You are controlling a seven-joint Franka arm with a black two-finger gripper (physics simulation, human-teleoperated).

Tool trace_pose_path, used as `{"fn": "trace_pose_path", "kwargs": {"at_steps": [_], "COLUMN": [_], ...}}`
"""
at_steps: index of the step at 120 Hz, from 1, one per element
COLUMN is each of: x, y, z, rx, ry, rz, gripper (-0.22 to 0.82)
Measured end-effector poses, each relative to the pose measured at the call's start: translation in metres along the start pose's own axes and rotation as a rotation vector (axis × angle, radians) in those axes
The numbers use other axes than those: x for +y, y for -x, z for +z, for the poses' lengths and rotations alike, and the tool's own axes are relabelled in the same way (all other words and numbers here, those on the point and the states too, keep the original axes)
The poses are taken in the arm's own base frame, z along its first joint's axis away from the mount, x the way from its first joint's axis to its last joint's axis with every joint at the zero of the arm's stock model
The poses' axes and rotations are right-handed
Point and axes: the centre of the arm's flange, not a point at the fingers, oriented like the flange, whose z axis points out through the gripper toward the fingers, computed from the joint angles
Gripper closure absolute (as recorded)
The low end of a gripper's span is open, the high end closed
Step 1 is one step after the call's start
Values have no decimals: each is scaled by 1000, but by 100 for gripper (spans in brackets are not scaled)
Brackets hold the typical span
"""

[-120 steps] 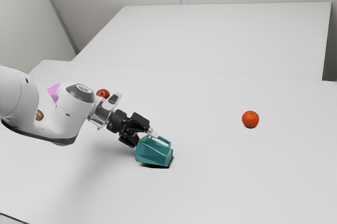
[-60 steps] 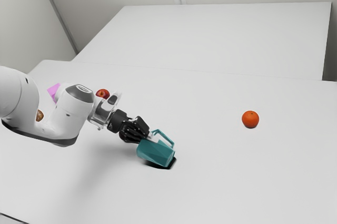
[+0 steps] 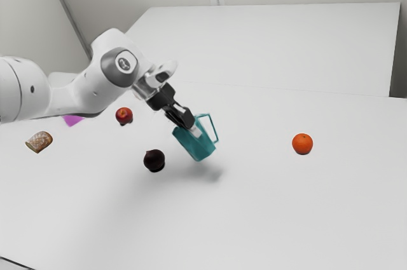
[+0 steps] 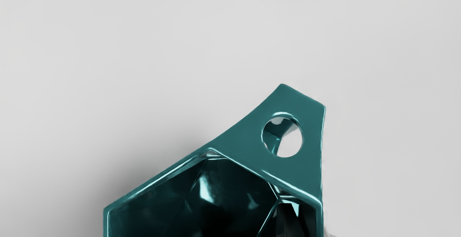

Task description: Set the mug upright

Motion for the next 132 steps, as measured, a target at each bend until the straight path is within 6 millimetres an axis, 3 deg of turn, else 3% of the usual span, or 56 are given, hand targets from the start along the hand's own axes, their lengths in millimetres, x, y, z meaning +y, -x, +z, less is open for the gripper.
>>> {"fn": "trace_pose_path", "kwargs": {"at_steps": [11,20,41,55,64,81,96,104,111,120,132], "x": [22,29,2,-6,-10,-16,-15,-7,9,35,71], "y": [-20,-25,-15,-15,-14,-14,-15,-20,-29,-54,-87], "z": [9,18,39,49,56,60,56,41,12,-46,-138], "rx": [-70,-98,-119,-112,-112,-103,-86,-57,-11,39,77], "ry": [-189,-298,-405,-428,-434,-441,-447,-454,-463,-482,-512], "rz": [148,212,180,151,131,96,76,77,88,107,107], "gripper": [78,78,79,78,70,39,22,17,13,10,7]}}
